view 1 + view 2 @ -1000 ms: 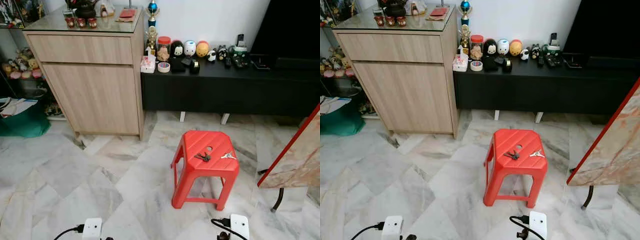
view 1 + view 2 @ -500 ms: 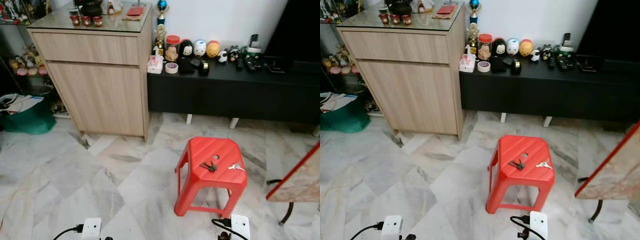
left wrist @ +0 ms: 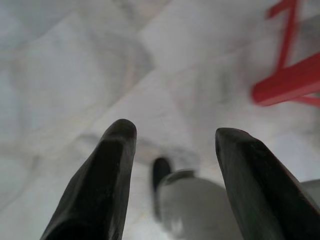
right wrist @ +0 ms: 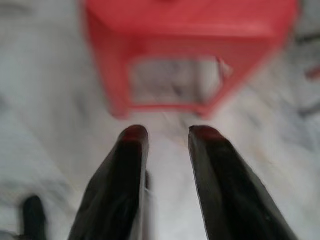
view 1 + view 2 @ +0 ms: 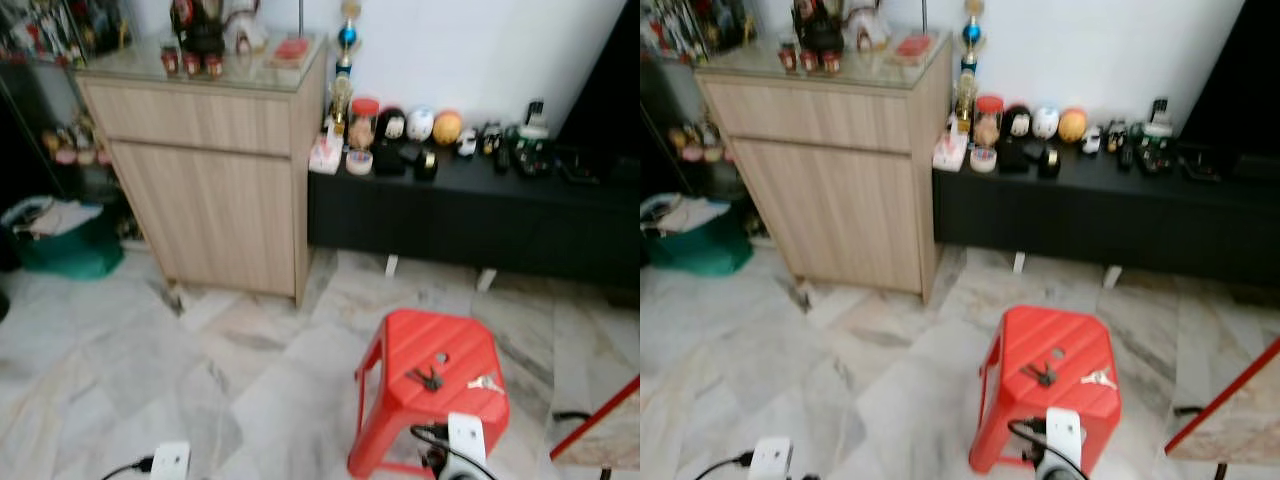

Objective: Hang keys on a hook

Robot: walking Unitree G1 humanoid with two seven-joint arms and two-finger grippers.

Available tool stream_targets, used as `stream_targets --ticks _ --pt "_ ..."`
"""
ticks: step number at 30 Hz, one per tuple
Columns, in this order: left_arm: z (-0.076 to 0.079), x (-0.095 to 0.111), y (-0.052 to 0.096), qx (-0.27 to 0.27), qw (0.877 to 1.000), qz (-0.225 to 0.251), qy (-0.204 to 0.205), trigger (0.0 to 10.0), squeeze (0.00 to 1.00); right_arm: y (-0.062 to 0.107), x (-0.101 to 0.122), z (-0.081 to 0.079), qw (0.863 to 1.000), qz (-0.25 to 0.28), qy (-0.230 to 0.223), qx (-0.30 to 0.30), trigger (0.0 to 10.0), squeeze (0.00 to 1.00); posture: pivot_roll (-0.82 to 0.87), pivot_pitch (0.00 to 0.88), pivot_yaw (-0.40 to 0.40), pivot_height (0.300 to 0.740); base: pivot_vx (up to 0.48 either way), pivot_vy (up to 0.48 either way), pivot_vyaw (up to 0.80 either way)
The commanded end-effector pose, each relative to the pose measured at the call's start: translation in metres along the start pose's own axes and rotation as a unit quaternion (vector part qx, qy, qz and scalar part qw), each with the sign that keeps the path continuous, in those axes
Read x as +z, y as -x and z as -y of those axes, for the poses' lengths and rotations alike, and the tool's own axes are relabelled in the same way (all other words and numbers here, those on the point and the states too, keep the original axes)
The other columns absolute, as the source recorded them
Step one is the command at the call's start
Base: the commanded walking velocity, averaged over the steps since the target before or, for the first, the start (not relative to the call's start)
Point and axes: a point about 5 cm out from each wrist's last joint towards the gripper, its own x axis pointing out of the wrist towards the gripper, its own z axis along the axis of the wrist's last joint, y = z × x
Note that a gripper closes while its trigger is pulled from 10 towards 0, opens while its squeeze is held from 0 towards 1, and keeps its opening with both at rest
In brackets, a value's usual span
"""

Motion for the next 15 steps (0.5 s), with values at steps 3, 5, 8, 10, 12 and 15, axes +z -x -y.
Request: stream_targets --ticks 3,5,8,10,12,15 --pt "-0.0072 0.0012 0.0008 0.007 1.0 0.002 -0.003 10.0 0.0 -0.0012 0.0067 -0.0031 1.0 0.007 -0.004 0.003 10.0 0.0 0.07 0.0 -0.052 0.74 0.314 0.0 0.0" --pt "-0.0072 0.0012 0.0009 0.006 1.0 0.002 -0.003 10.0 0.0 -0.0012 0.0068 -0.0032 1.0 0.007 -0.004 0.003 10.0 0.0 0.07 0.0 -0.054 0.74 0.315 0.0 0.0" --pt "-0.0069 0.0013 0.0008 0.006 1.0 0.003 -0.003 10.0 0.0 -0.0012 0.0068 -0.0031 1.0 0.008 -0.005 0.003 10.0 0.0 0.07 0.0 -0.054 0.74 0.312 0.0 0.0" --pt "-0.0068 0.0013 0.0008 0.006 1.0 0.003 -0.003 10.0 0.0 -0.0012 0.0067 -0.003 1.0 0.008 -0.005 0.003 10.0 0.0 0.07 0.0 -0.054 0.74 0.315 0.0 0.0" --pt "-0.007 0.0014 0.0008 0.007 1.0 0.003 -0.004 10.0 0.0 -0.0012 0.0067 -0.0029 1.0 0.008 -0.005 0.003 10.0 0.0 0.07 0.0 -0.054 0.74 0.289 0.0 0.0" --pt "-0.0081 0.0016 0.0009 0.011 1.0 0.003 -0.011 10.0 0.0 -0.0012 0.0069 -0.0031 1.0 0.009 -0.008 0.003 10.0 0.0 0.07 0.0 -0.054 0.74 0.0 0.0 0.0"
